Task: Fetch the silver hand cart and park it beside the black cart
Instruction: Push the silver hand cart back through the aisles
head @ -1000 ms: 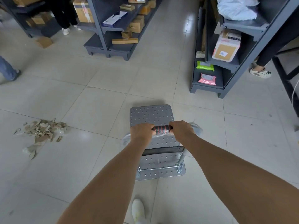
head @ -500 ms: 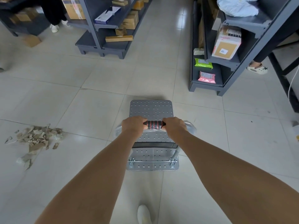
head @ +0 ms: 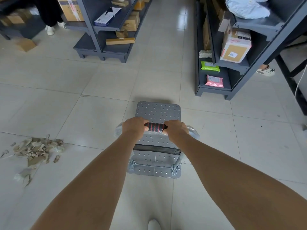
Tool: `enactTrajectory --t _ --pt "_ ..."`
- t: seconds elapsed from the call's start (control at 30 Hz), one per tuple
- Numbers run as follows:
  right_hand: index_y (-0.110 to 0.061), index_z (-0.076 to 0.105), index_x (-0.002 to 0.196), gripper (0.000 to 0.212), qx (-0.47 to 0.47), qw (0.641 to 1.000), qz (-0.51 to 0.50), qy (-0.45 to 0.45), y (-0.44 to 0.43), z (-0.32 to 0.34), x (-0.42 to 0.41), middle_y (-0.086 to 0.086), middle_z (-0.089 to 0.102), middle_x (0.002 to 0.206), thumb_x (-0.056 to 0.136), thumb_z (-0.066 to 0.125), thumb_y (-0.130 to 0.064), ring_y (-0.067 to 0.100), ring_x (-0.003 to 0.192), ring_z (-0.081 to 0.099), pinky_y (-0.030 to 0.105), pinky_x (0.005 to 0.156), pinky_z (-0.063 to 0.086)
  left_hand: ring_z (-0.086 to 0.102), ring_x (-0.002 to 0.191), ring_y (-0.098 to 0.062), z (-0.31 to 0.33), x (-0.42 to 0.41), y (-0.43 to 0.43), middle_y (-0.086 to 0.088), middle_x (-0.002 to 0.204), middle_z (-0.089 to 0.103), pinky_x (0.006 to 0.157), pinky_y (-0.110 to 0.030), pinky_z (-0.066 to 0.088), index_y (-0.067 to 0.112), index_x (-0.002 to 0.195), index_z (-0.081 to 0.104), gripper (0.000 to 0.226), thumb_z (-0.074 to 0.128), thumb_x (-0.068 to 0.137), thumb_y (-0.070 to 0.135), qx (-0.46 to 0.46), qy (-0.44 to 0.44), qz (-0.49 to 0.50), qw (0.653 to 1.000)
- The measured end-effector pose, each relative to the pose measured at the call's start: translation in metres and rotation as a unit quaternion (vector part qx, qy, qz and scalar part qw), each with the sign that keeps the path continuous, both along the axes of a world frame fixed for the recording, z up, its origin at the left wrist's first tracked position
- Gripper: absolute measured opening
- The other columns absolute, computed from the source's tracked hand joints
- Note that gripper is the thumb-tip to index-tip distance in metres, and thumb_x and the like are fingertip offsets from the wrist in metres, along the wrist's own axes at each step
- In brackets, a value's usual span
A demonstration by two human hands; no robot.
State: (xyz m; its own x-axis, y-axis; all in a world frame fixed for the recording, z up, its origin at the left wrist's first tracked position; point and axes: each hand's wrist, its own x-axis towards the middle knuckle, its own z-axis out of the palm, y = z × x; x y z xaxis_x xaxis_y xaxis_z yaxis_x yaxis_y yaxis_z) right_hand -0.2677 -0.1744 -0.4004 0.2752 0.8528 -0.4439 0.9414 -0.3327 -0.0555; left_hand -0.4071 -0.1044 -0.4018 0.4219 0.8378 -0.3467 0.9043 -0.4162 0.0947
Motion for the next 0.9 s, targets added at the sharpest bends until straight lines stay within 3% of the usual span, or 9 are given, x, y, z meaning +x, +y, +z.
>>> enactTrajectory --t 0.17,0.43,0.6,0.77,0.9 --pt "-0.014 0.054 0.124 0.036 0.011 1.000 -0.012 0.021 0.022 -0.002 -0.003 0.007 0.062 0.108 0.089 0.061 -0.007 0.024 0.101 0.060 0.027 0.073 0.044 0.061 0.103 -0.024 -0.001 -0.003 0.024 -0.002 0.114 0.065 0.079 -0.029 0.046 0.035 0.128 0.055 0.040 0.050 0.095 0.012 0.009 -0.005 -0.004 1.000" --pt "-0.015 0.056 0.123 0.035 0.010 0.999 -0.013 0.037 0.061 -0.001 0.006 0.005 0.057 0.096 0.089 0.059 -0.007 0.021 0.088 0.056 0.026 0.069 0.042 0.057 0.085 -0.020 0.000 0.007 0.064 -0.002 0.100 0.066 0.068 -0.026 0.042 0.030 0.112 0.063 0.028 0.054 0.093 0.011 -0.003 -0.008 0.007 1.000" --pt "-0.016 0.056 0.122 0.034 0.012 0.999 0.000 0.032 0.085 0.000 0.021 0.003 0.053 0.091 0.090 0.059 -0.009 0.021 0.087 0.055 0.026 0.069 0.041 0.061 0.097 -0.022 0.002 0.020 0.085 -0.002 0.107 0.066 0.073 -0.025 0.043 0.030 0.118 0.062 0.032 0.052 0.094 0.012 0.000 -0.028 0.021 0.999" --pt "-0.015 0.056 0.121 0.031 0.016 0.999 0.012 0.028 0.111 0.000 0.042 0.003 0.053 0.090 0.090 0.058 -0.010 0.019 0.080 0.050 0.026 0.068 0.042 0.061 0.091 -0.022 0.004 0.038 0.109 -0.001 0.100 0.068 0.071 -0.025 0.043 0.033 0.113 0.065 0.026 0.054 0.094 0.019 -0.021 -0.046 0.043 0.998" --pt "-0.015 0.057 0.119 0.029 0.013 0.999 0.013 0.029 0.125 0.000 0.059 0.003 0.055 0.090 0.091 0.058 -0.010 0.019 0.080 0.052 0.026 0.069 0.043 0.061 0.099 -0.023 0.006 0.055 0.120 -0.001 0.108 0.067 0.074 -0.026 0.043 0.036 0.122 0.061 0.031 0.052 0.095 0.022 -0.018 -0.043 0.045 0.998"
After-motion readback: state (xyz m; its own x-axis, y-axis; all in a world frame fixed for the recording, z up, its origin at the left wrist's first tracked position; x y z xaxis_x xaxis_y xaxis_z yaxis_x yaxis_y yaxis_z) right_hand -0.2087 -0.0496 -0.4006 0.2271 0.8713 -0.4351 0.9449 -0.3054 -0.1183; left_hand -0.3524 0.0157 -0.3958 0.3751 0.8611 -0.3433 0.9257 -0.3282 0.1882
